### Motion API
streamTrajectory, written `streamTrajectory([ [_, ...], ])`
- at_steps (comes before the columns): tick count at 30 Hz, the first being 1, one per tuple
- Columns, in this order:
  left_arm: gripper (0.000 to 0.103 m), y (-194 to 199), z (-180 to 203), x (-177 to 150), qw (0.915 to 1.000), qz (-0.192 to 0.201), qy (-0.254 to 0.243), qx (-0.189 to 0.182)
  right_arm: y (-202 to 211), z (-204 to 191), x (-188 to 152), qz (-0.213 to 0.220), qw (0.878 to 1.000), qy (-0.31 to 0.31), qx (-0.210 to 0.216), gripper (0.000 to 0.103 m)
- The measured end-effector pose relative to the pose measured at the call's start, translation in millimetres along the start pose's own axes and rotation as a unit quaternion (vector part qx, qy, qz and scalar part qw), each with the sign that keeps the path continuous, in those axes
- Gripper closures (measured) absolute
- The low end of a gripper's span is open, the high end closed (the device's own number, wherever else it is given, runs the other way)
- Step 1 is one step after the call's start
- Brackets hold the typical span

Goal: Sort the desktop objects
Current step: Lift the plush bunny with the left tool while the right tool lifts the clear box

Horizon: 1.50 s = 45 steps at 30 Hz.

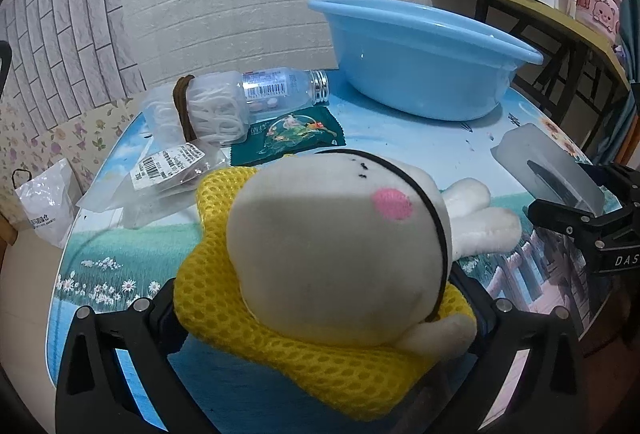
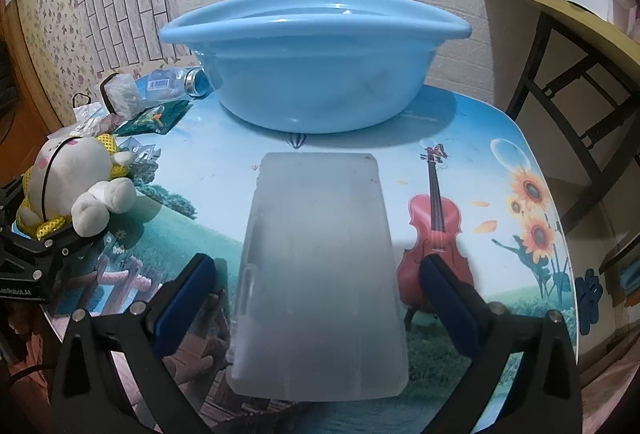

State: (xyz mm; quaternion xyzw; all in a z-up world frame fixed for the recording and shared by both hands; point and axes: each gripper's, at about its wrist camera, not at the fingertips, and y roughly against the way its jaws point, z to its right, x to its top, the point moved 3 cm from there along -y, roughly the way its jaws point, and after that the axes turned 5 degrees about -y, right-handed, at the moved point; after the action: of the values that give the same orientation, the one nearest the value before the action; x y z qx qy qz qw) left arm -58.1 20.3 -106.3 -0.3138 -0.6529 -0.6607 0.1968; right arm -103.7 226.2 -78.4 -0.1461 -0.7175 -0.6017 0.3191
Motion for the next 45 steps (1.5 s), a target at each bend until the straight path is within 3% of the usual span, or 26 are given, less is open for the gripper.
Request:
streamTrajectory([
  [28,0.0,3.9,0.6,-4.7,0.9997,0.024,0.006,0.004,3.0,0.3,-0.8,0.0,1.0,0.004,0.003,0.0],
  [32,0.001,5.9,-1.0,-5.9,0.9996,0.026,0.01,0.001,7.4,2.1,-2.1,0.009,1.0,0.0,0.0,0.013],
  [34,0.001,7.0,-2.1,-6.4,0.9996,0.027,0.013,-0.001,9.5,2.2,-2.5,0.01,1.0,0.002,0.002,0.027],
  [36,0.009,8.9,-2.8,-6.3,0.9995,0.03,0.015,-0.002,11.8,1.7,-1.5,0.009,1.0,0.004,0.005,0.042],
  [37,0.019,10.2,-2.9,-6.4,0.9994,0.031,0.013,-0.001,12.3,1.5,-1.0,0.008,1.0,0.004,0.006,0.042],
  [39,0.028,11.7,-3.0,-6.7,0.9994,0.033,0.01,0.005,13.6,1.3,-1.2,0.009,1.0,0.003,0.013,0.042],
  [45,0.047,14.0,-5.0,-4.4,0.9996,0.025,0.013,0.002,26.6,-0.1,3.2,0.033,0.999,-0.002,0.022,0.042],
])
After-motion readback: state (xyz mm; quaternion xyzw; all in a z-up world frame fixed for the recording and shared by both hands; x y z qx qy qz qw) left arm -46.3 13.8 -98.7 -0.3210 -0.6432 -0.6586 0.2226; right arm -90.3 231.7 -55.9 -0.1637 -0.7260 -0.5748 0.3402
